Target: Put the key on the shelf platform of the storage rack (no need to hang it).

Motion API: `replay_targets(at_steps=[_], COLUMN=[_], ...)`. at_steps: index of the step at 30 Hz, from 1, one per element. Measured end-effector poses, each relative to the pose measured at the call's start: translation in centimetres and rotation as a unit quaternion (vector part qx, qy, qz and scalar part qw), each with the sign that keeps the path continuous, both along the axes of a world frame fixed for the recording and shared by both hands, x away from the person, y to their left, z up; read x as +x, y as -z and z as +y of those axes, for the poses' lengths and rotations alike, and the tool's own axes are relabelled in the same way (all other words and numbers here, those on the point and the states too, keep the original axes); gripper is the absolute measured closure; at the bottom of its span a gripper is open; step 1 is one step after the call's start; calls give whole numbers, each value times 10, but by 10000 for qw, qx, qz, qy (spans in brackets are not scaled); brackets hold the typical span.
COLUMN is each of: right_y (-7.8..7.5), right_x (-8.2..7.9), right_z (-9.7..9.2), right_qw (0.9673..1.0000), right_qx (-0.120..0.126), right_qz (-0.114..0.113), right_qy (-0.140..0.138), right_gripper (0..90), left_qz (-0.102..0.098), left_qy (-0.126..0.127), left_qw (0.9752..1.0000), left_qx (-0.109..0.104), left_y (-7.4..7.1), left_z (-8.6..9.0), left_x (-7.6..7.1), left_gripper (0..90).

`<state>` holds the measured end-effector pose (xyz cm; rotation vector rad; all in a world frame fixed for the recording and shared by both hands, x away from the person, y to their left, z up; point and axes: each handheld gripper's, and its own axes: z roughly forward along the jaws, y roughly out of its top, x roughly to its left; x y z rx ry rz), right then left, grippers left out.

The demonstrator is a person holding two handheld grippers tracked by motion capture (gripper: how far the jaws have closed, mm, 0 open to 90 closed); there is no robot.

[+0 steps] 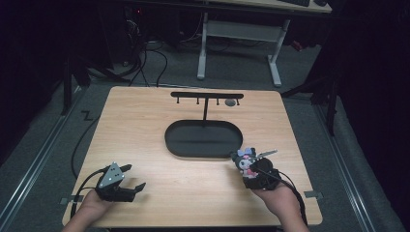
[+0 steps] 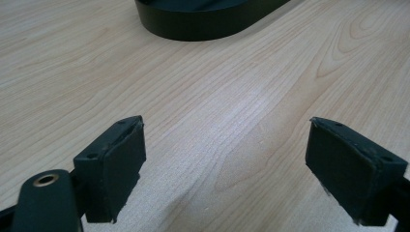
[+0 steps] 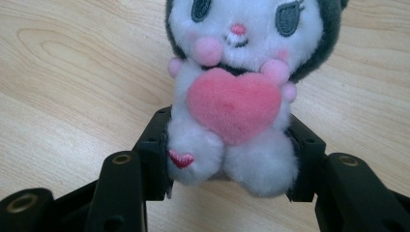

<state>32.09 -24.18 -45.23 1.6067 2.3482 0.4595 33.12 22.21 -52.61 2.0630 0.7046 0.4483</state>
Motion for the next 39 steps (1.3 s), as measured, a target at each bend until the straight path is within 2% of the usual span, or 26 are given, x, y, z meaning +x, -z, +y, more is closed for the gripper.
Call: replay_targets(at_steps=[20,39], right_y=[-17,-18], right_x=[16,41], right_z=[16,33], right_qw=[9998,9997], right_qx=[13,21], right_qz=[-166,-159], right_qy=[-115,-172], right_gripper=[478,478], left_qz=[-33,-30], left_qy=[100,110], left_qw=[9999,9999], left_qx=[18,14], left_y=[0,0], left_z=[0,0], left_x=[-1,-2], left_gripper=[155,155])
